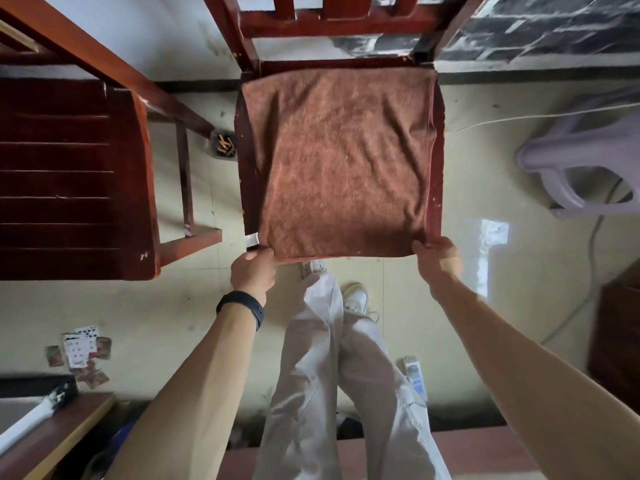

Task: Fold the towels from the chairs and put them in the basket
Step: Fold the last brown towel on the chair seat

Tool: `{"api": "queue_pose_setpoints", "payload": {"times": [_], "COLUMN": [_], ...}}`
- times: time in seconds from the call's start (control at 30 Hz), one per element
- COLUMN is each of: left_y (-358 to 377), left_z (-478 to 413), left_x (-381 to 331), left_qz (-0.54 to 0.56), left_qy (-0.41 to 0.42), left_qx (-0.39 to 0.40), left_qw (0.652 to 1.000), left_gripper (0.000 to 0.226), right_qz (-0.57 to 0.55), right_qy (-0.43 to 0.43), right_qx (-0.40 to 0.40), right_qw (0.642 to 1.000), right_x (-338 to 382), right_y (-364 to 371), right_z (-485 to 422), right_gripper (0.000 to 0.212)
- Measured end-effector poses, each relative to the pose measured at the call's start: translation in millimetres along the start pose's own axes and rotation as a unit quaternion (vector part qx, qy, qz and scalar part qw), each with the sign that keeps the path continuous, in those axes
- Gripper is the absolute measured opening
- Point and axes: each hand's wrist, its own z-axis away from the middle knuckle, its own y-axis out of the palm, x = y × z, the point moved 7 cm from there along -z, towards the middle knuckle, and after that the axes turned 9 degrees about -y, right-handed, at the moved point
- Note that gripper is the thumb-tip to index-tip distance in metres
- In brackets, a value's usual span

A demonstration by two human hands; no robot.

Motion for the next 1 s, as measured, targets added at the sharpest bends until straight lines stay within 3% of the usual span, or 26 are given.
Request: {"api": "queue_pose_setpoints", "payload": {"times": [0.2,0.4,0.53,0.77,1.0], "left_y": [-8,-12,-9,5,2], "left_z": [-7,-9,-8,-4,-10], "left_x": [0,-1,1,9,12], "left_qz": [0.005,-0.023,0.000,0.025,0.017], "left_qy": [0.004,0.007,-0.003,-0.046,-0.013], "left_qx": [0.007,0.011,0.014,0.090,0.083], "left_qw": [1.000,1.000,1.000,0.995,0.996], "left_gripper": [0.005,0.011,0.003,0.015,0.017], "right_qz": [-0.025,0.033,0.058,-0.067,-0.048], "right_qy": [0.035,-0.008,-0.037,-0.054,-0.066], "right_qx": [-0.005,0.030,0.015,0.031,0.024], "right_qw": [0.999,0.999,0.998,0.996,0.996], "right_x": [-4,9,10,-4,0], "right_y": [2,0,-4,-3,-11], "right_z": [-4,-2,1,-1,-1], "right_gripper": [0.028,0.015,0.032,0.025,0.014]}}
